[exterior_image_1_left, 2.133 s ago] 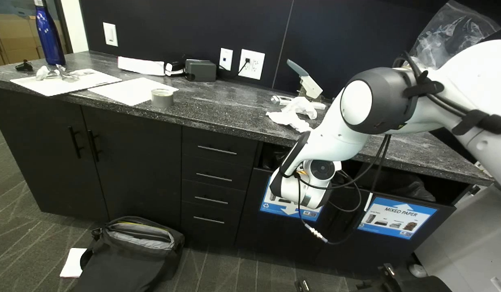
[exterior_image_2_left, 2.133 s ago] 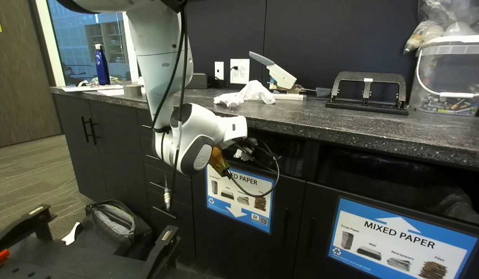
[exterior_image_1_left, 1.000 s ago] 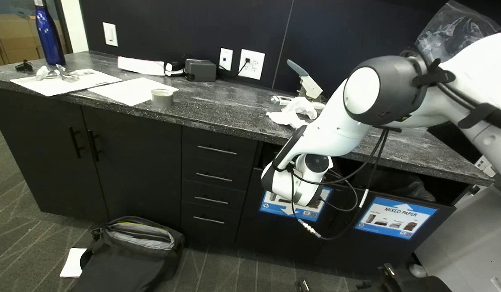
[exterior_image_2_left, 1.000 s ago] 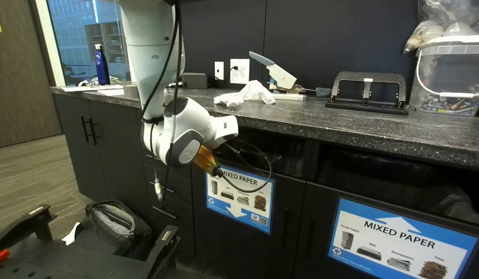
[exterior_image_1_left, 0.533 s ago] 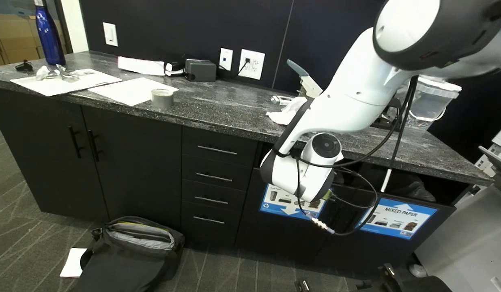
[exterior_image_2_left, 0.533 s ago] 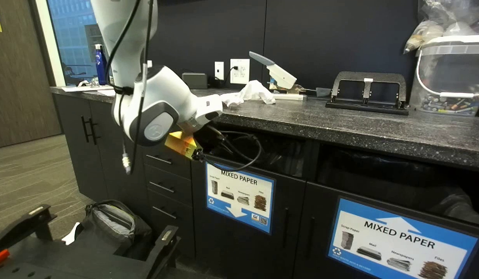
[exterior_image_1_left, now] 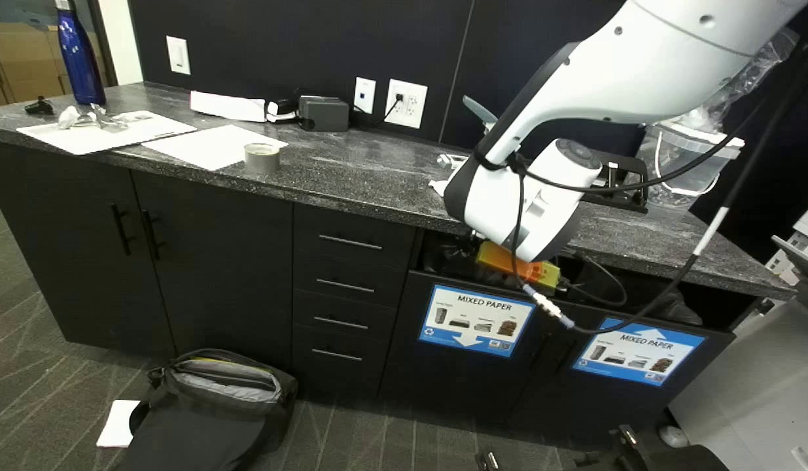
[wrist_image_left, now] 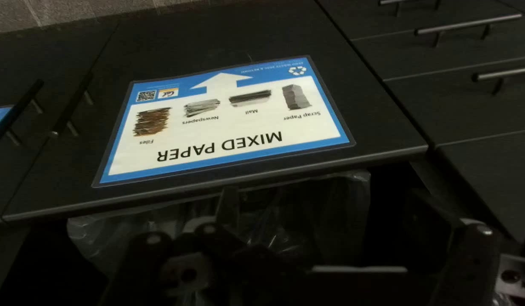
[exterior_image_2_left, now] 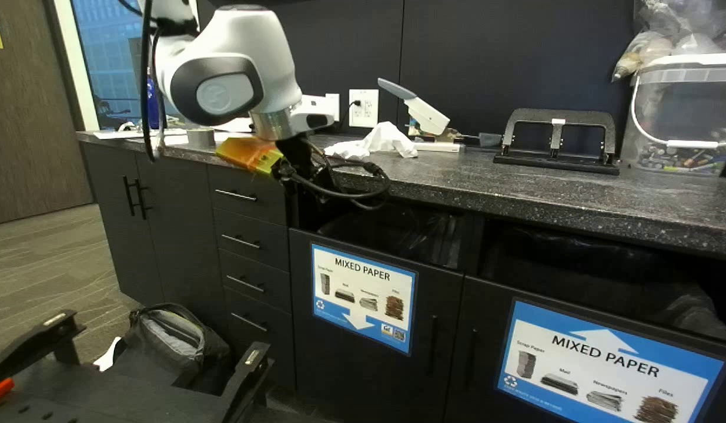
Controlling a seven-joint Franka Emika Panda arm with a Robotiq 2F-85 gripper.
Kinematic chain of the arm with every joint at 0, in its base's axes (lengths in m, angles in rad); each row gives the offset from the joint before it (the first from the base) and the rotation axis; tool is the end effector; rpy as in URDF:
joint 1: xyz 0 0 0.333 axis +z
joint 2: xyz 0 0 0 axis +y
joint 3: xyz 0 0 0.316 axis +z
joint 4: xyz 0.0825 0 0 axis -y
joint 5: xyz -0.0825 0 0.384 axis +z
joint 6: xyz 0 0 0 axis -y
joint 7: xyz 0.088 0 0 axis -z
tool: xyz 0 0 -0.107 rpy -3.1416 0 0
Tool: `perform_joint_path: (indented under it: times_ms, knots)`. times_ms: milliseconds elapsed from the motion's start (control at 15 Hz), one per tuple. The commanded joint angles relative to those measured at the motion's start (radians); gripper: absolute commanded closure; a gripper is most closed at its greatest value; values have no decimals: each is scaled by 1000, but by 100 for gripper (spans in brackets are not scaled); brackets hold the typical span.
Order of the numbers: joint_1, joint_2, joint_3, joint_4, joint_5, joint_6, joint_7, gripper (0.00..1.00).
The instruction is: The papers on the counter and put them in the recycle bin
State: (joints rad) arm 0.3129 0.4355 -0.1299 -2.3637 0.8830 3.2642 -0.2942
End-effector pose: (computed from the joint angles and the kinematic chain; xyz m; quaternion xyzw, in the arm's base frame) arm 0.5143 0.0143 0.1883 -0.9556 0.1931 -0.2222 0.0125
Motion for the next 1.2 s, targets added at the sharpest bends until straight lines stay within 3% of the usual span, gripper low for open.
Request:
perform_joint_path:
  times_ms: [0,200,400,467,667,867,933,1067,1133]
  knots:
    - [182,-71,-272,42,-75,-197,95,0]
    - [269,-36,-444,184,-240,-342,261,0]
    - [247,25,-470,382,-289,-453,344,0]
    - [78,5,-312,433,-452,-450,463,0]
    - [-42,72,-213,611,-610,-474,577,0]
    - [-137,167,-152,780,-721,-476,615,0]
    - [-104,222,-203,834,-705,-468,579,0]
    - [-146,298,-187,937,-721,-484,561,0]
    - [-198,327,-143,986,-780,-492,588,0]
